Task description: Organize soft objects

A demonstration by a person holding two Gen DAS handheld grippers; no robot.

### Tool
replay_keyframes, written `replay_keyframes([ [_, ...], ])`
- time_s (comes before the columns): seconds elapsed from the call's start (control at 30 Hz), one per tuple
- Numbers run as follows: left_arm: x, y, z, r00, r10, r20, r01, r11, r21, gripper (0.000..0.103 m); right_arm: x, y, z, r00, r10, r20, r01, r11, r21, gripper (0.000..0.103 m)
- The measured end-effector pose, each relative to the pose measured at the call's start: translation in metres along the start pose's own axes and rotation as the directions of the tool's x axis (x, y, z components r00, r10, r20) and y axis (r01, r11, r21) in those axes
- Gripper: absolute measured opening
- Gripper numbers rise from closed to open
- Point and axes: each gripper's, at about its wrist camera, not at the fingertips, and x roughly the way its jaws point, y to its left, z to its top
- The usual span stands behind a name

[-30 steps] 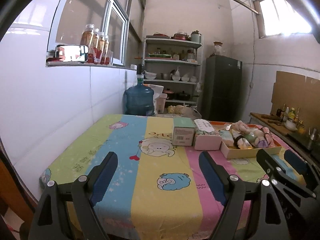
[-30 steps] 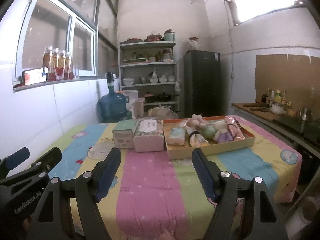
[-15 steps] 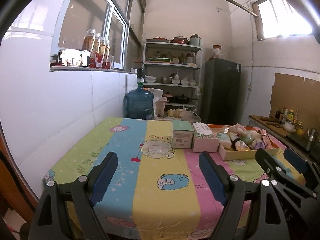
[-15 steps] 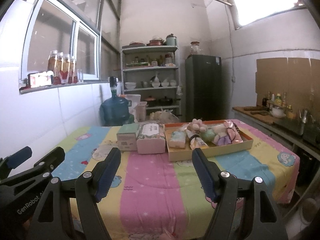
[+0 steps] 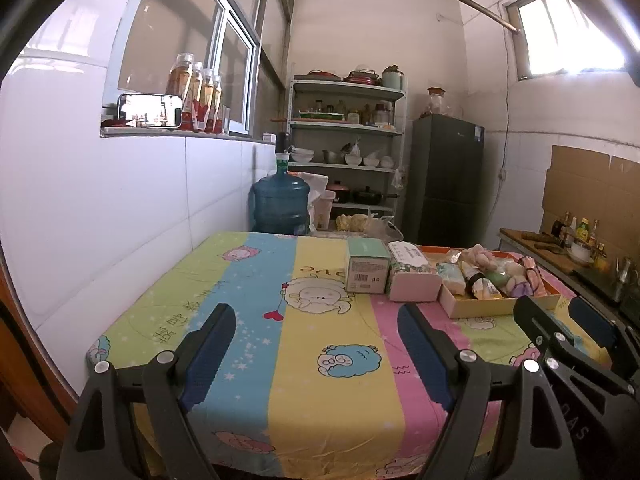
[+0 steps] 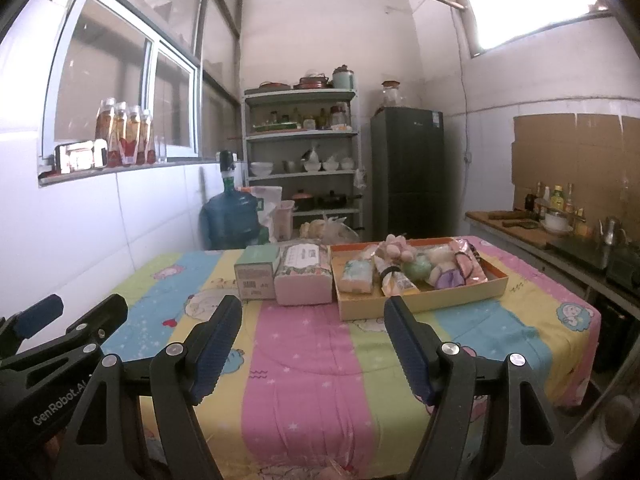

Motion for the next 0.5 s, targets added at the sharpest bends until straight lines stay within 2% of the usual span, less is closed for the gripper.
replay_keyframes([
  [0.5,0.0025,0.0001,-0.0015,1.000,-0.001,-0.004,0.001,1.000,0.002,0.083,-0.0001,-0.0003,0.0004,1.000,-0.001,0.000,0.001,1.000,0.000,0.075],
])
